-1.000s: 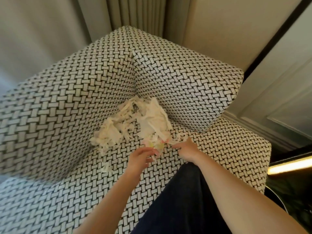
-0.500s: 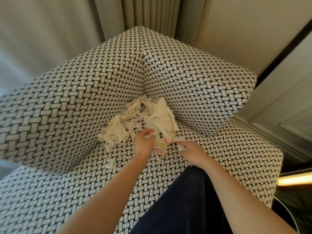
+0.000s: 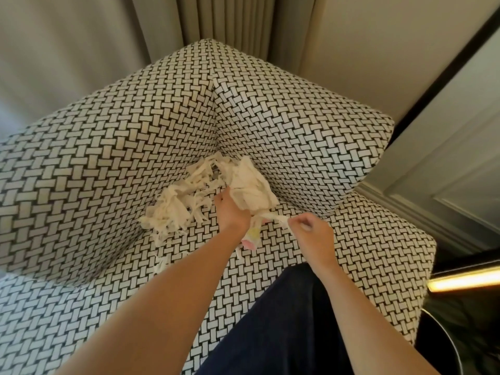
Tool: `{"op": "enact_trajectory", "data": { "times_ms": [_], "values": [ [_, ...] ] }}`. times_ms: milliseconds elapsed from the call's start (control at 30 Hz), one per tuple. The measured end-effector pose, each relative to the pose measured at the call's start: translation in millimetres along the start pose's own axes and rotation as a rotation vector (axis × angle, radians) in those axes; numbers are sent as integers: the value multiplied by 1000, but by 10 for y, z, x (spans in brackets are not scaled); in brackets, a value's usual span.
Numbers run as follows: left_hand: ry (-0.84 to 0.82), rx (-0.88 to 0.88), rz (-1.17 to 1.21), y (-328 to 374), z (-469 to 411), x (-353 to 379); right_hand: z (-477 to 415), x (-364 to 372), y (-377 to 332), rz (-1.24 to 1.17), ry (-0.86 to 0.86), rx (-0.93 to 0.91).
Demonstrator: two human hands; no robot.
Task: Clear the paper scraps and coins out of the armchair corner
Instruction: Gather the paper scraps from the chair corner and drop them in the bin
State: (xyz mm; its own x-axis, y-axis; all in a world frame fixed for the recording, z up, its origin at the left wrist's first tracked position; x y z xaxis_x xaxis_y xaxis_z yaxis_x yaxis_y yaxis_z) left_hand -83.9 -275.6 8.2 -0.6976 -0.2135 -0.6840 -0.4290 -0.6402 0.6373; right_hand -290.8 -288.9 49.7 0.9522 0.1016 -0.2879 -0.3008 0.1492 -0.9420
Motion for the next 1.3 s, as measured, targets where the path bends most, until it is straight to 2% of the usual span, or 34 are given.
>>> {"op": "enact_trajectory", "data": {
  "times_ms": [133,300,533,833,1100,1300],
  "values": [
    [86,-39,132,-96,92,-75,-4,-35,-19,-77,16,0],
    [58,-86,235,-198,273,-77,17,-171,112,-203,68,102],
    [-84,11,233,-125,556,-57,226,-646,155,-191,148,56],
    [-326,211,430,851,1182,68,592,-1677,23,-52,300,-59],
    [-649,298,335,1637,1980,1155,1119,-2731,327,-92,452,-14],
    [-810,248,227,1799,2567,2222,1544,-3477,851,-144,661,94]
  ]
}}
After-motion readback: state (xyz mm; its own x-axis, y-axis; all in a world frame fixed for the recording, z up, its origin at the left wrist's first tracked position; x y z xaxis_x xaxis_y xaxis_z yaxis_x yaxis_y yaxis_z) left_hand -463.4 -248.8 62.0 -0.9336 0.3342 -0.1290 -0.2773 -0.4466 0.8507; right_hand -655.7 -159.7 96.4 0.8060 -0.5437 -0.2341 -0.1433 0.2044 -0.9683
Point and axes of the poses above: each hand's wrist, its own z-axis away from the middle knuckle, its own x-axis out of the palm, y = z × x, the point moved 9 cm from there along -z, towards the middle knuckle, and after that the axes turned 13 degrees about -z, right-handed, at the moved point
